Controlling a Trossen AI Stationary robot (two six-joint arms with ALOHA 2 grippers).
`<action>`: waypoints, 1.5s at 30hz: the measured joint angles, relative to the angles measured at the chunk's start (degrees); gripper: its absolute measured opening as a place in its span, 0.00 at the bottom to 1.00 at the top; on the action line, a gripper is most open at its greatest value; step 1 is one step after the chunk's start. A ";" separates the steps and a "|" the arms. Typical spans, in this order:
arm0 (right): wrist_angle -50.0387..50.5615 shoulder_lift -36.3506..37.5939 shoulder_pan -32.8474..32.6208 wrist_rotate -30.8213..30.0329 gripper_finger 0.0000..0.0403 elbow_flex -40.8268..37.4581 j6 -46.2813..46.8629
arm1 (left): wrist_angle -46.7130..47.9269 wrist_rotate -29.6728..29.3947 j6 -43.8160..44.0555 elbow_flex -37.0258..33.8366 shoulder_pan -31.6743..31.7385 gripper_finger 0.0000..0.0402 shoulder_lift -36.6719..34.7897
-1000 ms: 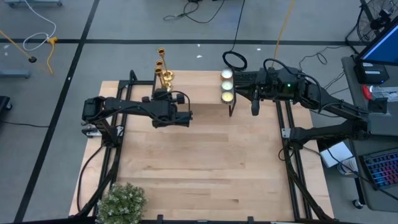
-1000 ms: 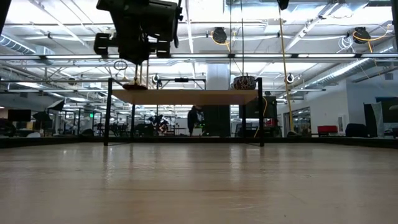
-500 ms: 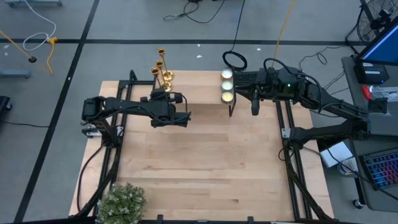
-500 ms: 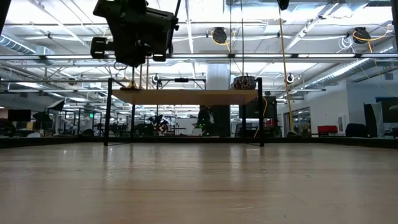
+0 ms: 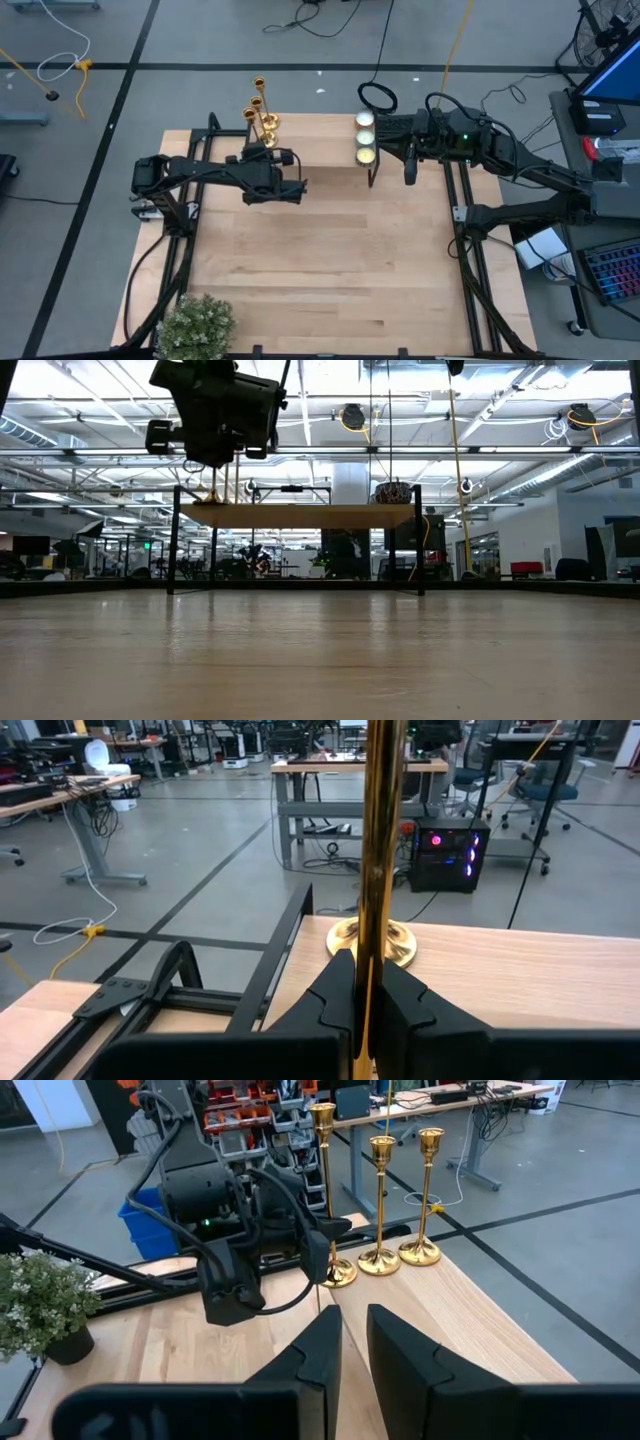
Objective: Pick & Place candle stick holders
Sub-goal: Put the gold candle holder on the shelf aligned with the other gold candle holders
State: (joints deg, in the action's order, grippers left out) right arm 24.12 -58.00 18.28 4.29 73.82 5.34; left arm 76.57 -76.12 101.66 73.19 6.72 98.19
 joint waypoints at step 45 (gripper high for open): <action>-0.74 -0.02 -0.02 0.21 0.12 0.00 -0.44 | -0.75 0.87 -3.68 1.29 2.69 0.03 0.02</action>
State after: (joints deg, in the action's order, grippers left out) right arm 23.38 -58.02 18.27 4.51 73.82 4.91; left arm 75.81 -75.24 97.97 74.48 9.41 98.21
